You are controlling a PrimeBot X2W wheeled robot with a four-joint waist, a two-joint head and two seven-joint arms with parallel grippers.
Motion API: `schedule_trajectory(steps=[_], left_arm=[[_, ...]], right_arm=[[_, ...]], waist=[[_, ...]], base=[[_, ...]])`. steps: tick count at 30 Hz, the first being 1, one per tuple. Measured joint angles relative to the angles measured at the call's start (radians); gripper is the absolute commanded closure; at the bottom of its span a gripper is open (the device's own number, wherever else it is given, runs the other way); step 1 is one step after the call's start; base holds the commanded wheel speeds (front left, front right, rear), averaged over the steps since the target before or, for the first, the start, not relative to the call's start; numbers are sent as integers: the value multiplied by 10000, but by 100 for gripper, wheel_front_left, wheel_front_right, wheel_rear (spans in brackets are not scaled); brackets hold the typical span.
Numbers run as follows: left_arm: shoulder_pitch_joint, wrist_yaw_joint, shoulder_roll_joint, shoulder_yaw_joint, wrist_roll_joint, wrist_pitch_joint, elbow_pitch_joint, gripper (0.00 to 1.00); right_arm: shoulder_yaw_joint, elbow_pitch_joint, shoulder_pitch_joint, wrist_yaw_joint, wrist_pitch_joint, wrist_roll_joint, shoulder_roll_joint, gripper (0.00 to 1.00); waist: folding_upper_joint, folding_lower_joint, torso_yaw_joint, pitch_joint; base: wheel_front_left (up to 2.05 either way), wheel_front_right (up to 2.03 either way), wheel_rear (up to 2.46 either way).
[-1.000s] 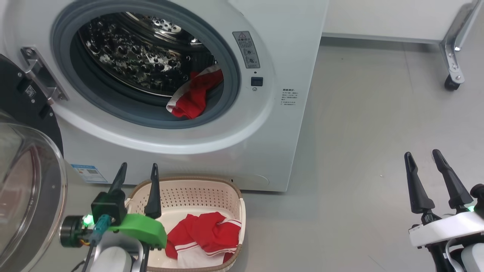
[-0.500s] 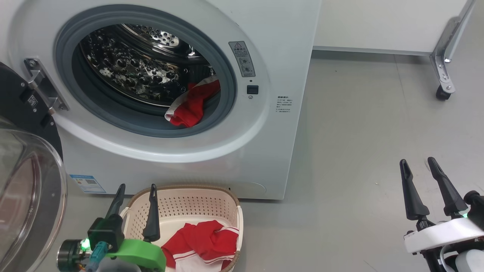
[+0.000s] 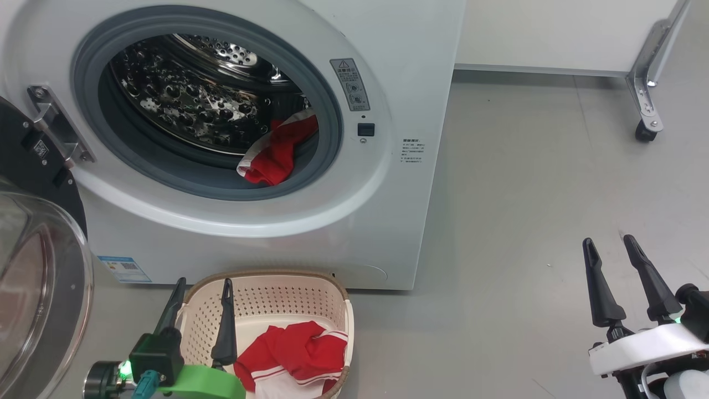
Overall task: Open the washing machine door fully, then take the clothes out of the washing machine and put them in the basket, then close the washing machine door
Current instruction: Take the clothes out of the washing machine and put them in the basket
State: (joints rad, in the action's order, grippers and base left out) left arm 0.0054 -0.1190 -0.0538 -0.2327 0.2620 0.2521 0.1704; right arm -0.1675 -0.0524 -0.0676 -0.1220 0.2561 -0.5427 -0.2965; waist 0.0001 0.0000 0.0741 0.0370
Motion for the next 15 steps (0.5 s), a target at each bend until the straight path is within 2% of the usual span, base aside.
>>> schedule_trajectory(steps=[15], left_arm=[[175, 0, 10, 2, -161, 0, -479, 0]], right_arm=[[69, 59, 0, 0, 0, 0, -52, 0]], waist=[[0, 0, -124, 328]], base=[[0, 0, 0]])
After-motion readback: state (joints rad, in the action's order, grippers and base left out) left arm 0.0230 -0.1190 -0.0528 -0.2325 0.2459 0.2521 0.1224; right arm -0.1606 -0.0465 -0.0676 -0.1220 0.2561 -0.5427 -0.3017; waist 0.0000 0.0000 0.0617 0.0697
